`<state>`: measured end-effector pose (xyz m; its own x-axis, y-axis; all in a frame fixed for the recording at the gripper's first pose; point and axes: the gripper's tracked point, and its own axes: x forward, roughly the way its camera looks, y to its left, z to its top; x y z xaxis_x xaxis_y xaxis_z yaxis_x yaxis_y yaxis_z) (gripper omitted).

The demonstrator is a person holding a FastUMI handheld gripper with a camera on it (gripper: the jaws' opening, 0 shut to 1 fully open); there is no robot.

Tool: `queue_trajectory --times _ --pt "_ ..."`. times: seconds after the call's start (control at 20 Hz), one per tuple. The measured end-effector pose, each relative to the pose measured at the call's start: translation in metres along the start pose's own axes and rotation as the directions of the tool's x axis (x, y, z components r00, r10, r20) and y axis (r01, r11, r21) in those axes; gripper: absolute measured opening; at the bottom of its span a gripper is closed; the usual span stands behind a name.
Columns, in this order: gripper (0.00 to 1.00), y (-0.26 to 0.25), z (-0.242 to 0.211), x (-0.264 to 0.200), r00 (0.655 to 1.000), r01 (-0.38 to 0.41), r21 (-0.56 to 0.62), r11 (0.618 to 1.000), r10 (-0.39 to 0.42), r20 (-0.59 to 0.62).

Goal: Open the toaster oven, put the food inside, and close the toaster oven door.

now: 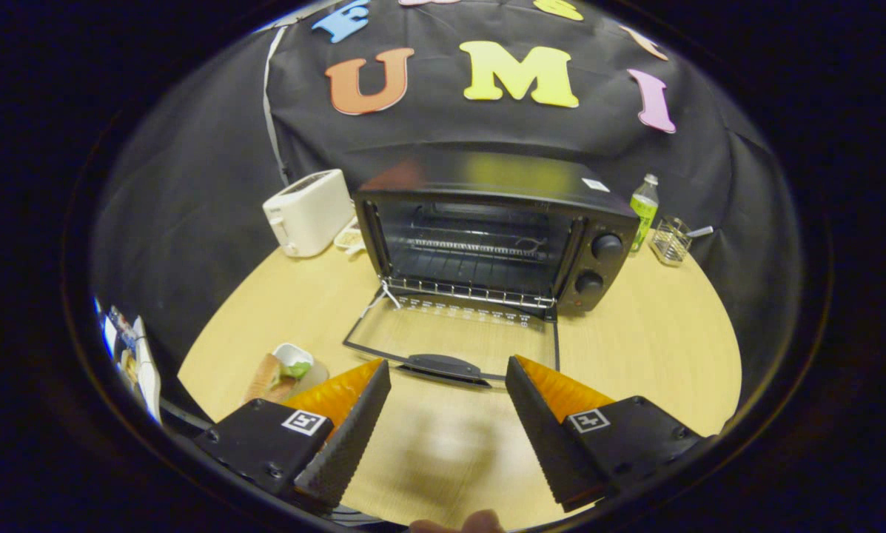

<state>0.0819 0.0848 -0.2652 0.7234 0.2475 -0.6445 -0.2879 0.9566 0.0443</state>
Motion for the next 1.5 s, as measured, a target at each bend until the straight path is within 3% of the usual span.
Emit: queue_trajectory --times 0.25,0.35,0.55,0.7,0.9,1.15,1.3,1.5 --pt "1.00 0.045 0.013 -0.033 0.981 -0.176 0.064 0.982 0.181 -0.071" --pt "1.00 0.062 0.009 -0.034 0.970 -0.209 0.079 0.975 0.217 -0.108" --pt "1.00 0.110 -0.018 -0.023 0.909 -0.314 0.205 0.927 0.355 -0.216" --pt "1.00 0.136 -0.036 -0.007 0.839 -0.333 0.358 0.872 0.447 -0.310" --pt "0.97 0.150 -0.059 0.018 0.767 -0.262 0.503 0.824 0.494 -0.410" --pt "0.73 0.168 -0.066 0.033 0.700 -0.220 0.588 0.779 0.546 -0.461" --pt "0.57 0.168 -0.071 0.039 0.696 -0.212 0.560 0.801 0.526 -0.489" --pt "0.37 0.167 -0.070 0.032 0.689 -0.179 0.579 0.795 0.521 -0.504"
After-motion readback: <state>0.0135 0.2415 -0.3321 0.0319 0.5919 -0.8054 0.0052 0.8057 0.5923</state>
